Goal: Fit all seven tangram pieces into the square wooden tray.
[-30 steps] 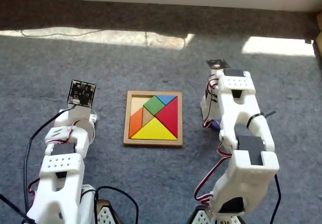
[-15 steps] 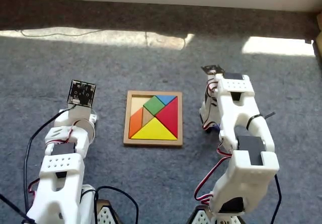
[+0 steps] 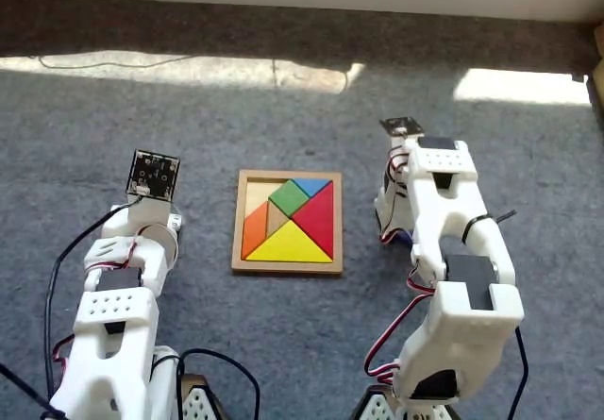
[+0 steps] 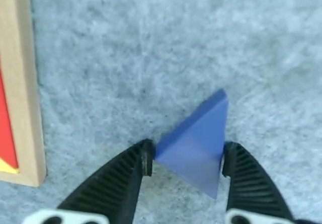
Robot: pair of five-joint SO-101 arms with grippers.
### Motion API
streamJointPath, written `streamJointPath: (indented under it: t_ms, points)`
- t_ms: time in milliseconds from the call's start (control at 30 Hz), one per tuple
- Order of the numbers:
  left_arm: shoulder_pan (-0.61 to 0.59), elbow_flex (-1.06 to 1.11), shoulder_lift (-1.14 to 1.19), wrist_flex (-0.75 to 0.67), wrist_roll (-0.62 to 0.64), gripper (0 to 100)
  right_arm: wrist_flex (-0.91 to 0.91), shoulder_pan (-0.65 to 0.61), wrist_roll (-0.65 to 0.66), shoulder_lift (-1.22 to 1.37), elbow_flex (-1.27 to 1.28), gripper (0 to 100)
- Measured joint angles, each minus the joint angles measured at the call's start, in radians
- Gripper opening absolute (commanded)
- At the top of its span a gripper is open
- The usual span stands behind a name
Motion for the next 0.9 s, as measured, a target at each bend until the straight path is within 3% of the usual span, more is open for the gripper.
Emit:
streamJointPath:
  t_ms: [333,700,900]
  points:
    - [0.0,0.0,0.0,0.0,0.0,13,-0.002,0.006,-0.002,0.0,0.0,7.9]
    - [0.0,0.0,0.0,0.0,0.0,13,0.055,0.006,-0.002,-0.002,0.0,7.4]
    - [0.0,0.0,0.0,0.0,0.0,13,0.115,-0.031,-0.003,-0.133,0.0,7.4]
